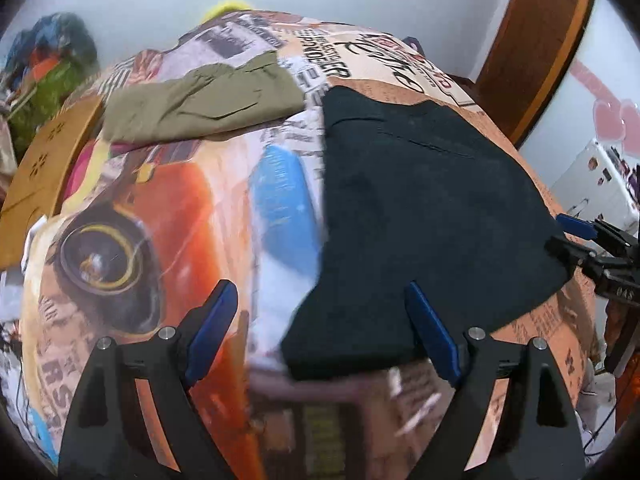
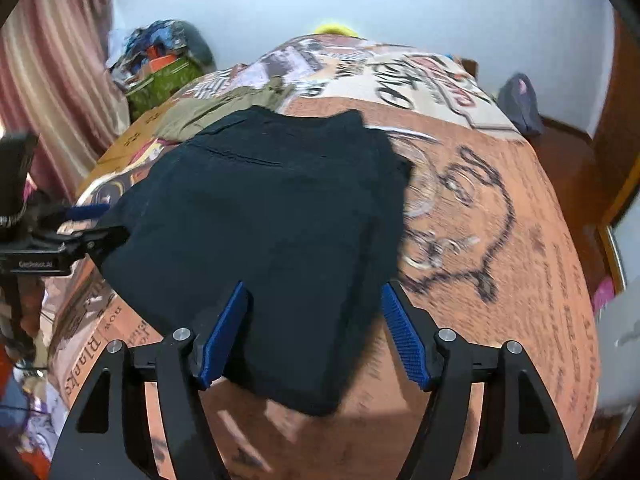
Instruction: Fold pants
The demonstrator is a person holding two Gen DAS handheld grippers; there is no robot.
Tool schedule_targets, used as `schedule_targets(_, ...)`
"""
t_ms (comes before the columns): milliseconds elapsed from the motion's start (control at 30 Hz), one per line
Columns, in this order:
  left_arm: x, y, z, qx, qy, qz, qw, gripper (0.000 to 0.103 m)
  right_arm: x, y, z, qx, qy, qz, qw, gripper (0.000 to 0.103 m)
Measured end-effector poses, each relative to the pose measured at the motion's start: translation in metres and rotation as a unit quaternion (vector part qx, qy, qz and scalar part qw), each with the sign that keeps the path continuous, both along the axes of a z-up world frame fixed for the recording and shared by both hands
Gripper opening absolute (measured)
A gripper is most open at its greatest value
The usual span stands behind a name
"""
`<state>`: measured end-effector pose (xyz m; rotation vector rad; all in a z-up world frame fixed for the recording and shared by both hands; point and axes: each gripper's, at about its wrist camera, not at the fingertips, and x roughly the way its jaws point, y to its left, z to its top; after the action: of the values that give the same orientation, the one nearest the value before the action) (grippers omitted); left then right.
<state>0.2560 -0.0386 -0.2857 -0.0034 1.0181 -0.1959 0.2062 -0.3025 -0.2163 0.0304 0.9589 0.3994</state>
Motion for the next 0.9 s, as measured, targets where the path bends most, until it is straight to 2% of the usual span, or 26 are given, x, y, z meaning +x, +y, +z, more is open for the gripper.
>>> schedule_targets(100, -0.007, 0.016, 0.014, 0.036, -0.023, 0.019, 0.9989, 0.087, -0.004, -0.019, 0.007, -0.024, -0.004, -0.017, 1.000, 0.066)
schedule_targets(167, -0.005, 0.025, 0.022, 0.038, -0.031, 0.026, 0.9984, 0.087, -0.006, -0.026, 0.013, -0.036, -0.011, -0.025, 0.999, 0.066)
schedule_targets(267, 0.006, 0.031, 0.033, 0.020, -0.039, 0.032, 0.9985, 0.087, -0.001, -0.034, 0.023, -0.044, -0.024, -0.037, 0.998, 0.066)
schedule_targets(433, 0.037, 0.014, 0.042, -0.021, -0.037, 0.008, 0.9991, 0.087, 0.021, -0.029, 0.033, -0.010, -0.033, -0.039, 0.999, 0.067)
schedule_targets(567, 0.064, -0.012, 0.030, -0.029, -0.015, -0.028, 0.9991, 0.087, 0.037, -0.016, 0.029, 0.013, -0.025, -0.025, 0.999, 0.070)
schedule_targets(733, 0.094, -0.035, -0.003, -0.032, 0.035, -0.063, 0.9969, 0.087, 0.064, 0.001, 0.002, 0.009, 0.016, 0.005, 1.000, 0.071)
schedule_targets(833, 0.105, -0.034, -0.019, -0.061, 0.062, -0.065, 0.9941, 0.088, 0.073, 0.005, -0.011, 0.013, 0.037, 0.023, 0.999, 0.071)
schedule_targets(900, 0.112, -0.030, -0.026, -0.082, 0.082, -0.060, 0.9914, 0.093, 0.077, 0.003, -0.016, 0.027, 0.045, 0.028, 0.998, 0.081)
